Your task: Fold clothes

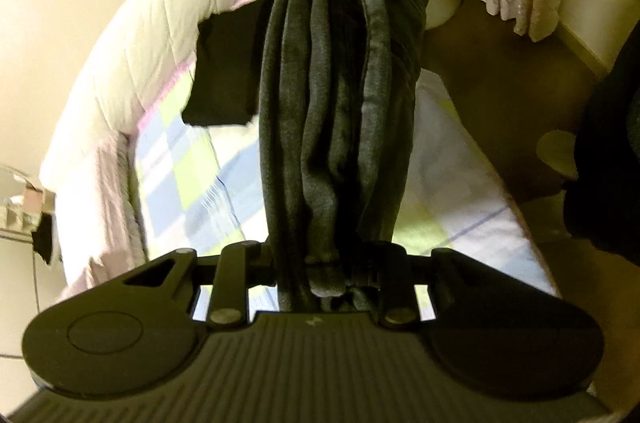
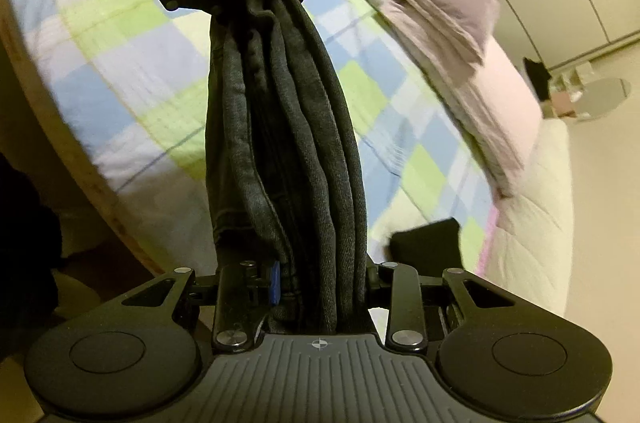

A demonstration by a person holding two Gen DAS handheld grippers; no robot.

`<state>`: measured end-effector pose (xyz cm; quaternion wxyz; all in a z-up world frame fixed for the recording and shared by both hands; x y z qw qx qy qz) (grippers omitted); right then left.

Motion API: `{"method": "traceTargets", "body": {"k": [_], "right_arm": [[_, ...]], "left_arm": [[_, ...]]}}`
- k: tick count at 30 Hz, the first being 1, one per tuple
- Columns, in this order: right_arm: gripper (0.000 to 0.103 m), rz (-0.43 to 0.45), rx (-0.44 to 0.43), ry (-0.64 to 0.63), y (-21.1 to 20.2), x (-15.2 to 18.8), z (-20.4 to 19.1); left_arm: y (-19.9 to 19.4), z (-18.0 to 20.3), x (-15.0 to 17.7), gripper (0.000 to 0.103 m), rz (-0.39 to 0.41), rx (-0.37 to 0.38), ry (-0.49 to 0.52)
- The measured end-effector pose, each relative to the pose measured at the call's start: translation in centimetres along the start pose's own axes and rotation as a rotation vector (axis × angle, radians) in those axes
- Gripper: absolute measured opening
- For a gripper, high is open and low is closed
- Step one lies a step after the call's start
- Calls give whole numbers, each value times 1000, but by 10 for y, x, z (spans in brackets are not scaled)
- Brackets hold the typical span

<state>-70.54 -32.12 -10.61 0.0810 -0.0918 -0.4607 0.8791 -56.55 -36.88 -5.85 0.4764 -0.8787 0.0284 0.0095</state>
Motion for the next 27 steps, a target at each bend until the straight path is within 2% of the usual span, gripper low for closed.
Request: {"method": "traceTargets", "body": {"k": [7,14,20,27], "right_arm": [[33,-33,43,49,-3,14,27],[33,-61,26,81,9,48,57],[33,-49,4,81,35,86,94],[33,11,-18,38,69,132,147]], "left_arm": [[5,-23,-24,25,39,-26,56],[23,-40,-65,26,61,-12,101],[47,-61,-115,26,29,1,81],[70,-90,-172,26,-42,-1,17]]}}
Point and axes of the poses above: each gripper's, at about its wrist camera, not at the fingertips, and y roughly the way its jaws point, z to its right, x to its underside, the point moved 2 cm from there along y, roughly the way its jaws point, and after that the axes turned 11 degrees about -z, right-handed, at the moved point
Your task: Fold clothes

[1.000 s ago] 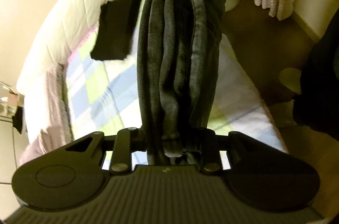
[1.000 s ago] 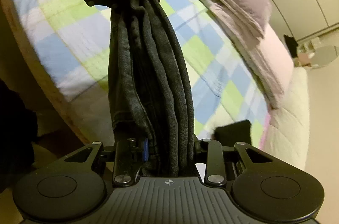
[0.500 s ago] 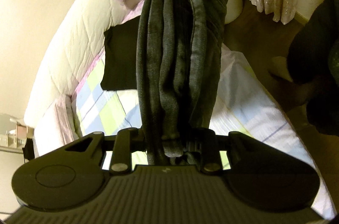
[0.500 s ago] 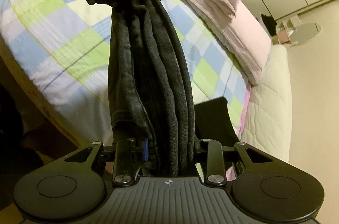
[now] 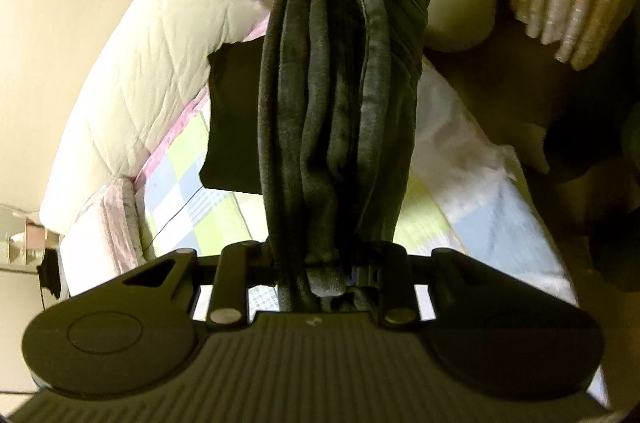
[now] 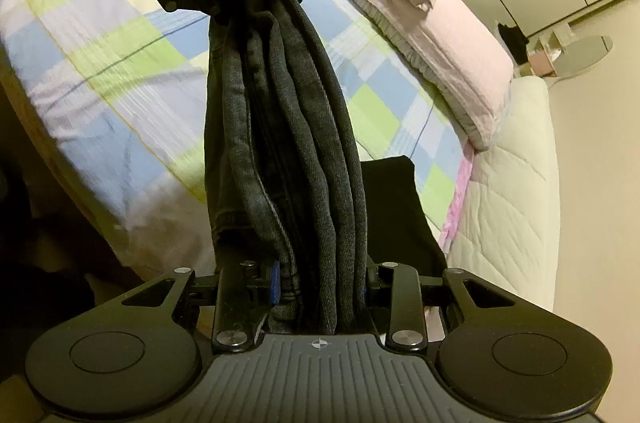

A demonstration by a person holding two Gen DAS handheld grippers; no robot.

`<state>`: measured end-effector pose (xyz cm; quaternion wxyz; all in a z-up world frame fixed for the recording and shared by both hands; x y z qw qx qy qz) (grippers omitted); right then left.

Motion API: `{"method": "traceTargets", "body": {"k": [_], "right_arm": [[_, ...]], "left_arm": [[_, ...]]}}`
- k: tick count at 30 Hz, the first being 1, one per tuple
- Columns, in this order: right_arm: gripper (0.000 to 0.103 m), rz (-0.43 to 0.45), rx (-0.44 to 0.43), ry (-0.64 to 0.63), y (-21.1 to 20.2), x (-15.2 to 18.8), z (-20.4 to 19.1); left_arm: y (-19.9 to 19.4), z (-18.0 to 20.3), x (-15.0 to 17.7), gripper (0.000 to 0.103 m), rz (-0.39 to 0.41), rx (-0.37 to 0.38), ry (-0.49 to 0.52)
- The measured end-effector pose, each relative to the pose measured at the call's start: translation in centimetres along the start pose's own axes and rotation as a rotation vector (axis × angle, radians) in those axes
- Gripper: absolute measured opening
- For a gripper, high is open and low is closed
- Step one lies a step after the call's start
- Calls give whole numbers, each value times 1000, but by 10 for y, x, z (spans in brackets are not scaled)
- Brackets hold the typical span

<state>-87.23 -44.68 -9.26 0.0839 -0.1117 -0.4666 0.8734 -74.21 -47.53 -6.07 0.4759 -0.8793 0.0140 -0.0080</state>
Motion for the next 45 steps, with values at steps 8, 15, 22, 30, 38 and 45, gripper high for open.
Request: {"method": "traceTargets", "body": {"k": [8,15,22,30,38,45], "right_arm": [[33,49,-5,-40,21,32,48],[33,17,26,-6,36,40,78],[33,-13,90,39,66,44,124],[33,26,146,5,138,48,211],[33,132,242,17,261,71,214],[36,95,44,23,342,87,134]], "left_arm": [[14,-26,-39,26,-24,-15,-44],[30,-55,-51,26,38,-52,-3],[67,-101,-73,26,64,-93,14],[136,-168,-108,26,16,-194,-51],[271,-125,-129,26,-84,-198,-158],[332,-54,-109,29,-99,-102,-167]]}}
Point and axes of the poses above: each gripper's, at about its wrist camera, not at the fingertips, and y roughly the way its jaws point, z to its right, x to its underside, the point moved 2 cm from there along y, roughly the way its jaws point, and after that the axes turned 11 degrees about -z, right-handed, at the moved point
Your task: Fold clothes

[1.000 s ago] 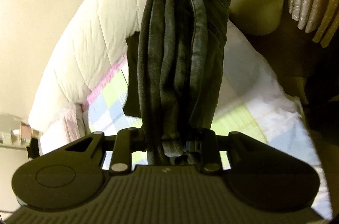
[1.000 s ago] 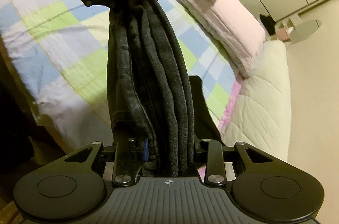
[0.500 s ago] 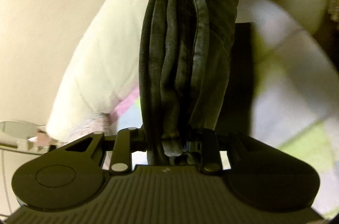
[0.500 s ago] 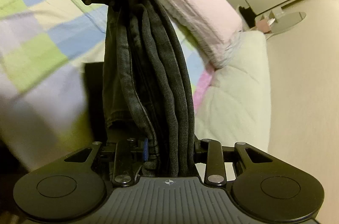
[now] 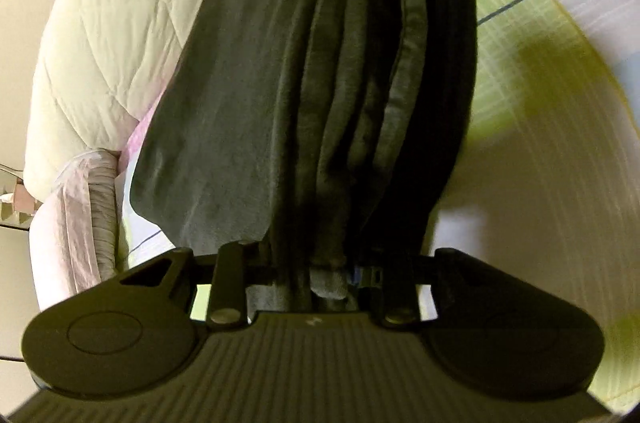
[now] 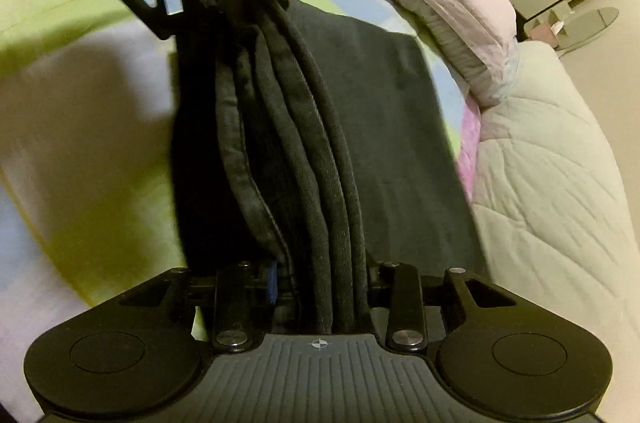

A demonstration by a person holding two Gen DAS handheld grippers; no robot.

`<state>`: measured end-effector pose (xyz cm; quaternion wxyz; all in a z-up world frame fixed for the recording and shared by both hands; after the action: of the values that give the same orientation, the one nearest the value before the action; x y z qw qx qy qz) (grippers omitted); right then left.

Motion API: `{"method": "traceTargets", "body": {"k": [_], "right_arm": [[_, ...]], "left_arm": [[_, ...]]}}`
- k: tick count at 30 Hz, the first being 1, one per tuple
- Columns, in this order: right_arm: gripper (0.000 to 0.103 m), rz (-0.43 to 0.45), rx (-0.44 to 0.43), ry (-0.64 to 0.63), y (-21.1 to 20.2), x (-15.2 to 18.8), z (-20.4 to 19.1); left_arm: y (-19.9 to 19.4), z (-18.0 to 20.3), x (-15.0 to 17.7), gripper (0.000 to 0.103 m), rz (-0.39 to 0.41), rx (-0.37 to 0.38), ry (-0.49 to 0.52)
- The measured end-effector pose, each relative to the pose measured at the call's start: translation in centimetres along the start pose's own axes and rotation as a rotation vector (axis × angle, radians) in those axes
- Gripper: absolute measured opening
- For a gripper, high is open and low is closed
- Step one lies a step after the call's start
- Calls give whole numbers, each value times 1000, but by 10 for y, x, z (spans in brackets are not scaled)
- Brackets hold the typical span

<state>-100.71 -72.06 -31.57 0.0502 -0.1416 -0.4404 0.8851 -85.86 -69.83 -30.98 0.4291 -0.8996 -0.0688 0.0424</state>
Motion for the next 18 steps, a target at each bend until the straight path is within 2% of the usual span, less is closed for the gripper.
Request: {"method": "traceTargets", "body": {"k": [3,6,10,12,13,16,18], "right_arm": [[37,7,-2,11,-1,2,-2],[37,-1,-11,-24,-1,1,12],[37,31,184,-30,-13,-5,22],[37,42,241,-14,-13,-3,17],[37,31,230,-27,-8,-1,8],[37,-32,136,-82,14,9,-24],[39,-29,185,-94,15,13,-34]], "left_arm": [[-3,-10,6,30,14,32,9],[-10,-23,6,30,31,14,14],[-21,-28,9,28,76,-95,-82],[-13,-13,12,28,58,-75,-57],[-3,-1,13,29,35,-33,-25],[7,22,18,29,21,-45,23],[4,24,21,31,23,-63,15]]}}
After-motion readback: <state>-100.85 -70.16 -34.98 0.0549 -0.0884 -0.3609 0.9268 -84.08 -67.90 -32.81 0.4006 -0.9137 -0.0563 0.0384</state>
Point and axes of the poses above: each gripper's, at about its wrist camera, not at the fingertips, and y roughly the way its jaws point, z to its right, x to its underside, the point moved 2 cm from there along y, roughly the way its jaws point, and after that the axes turned 11 degrees about -z, right-handed, at the moved point
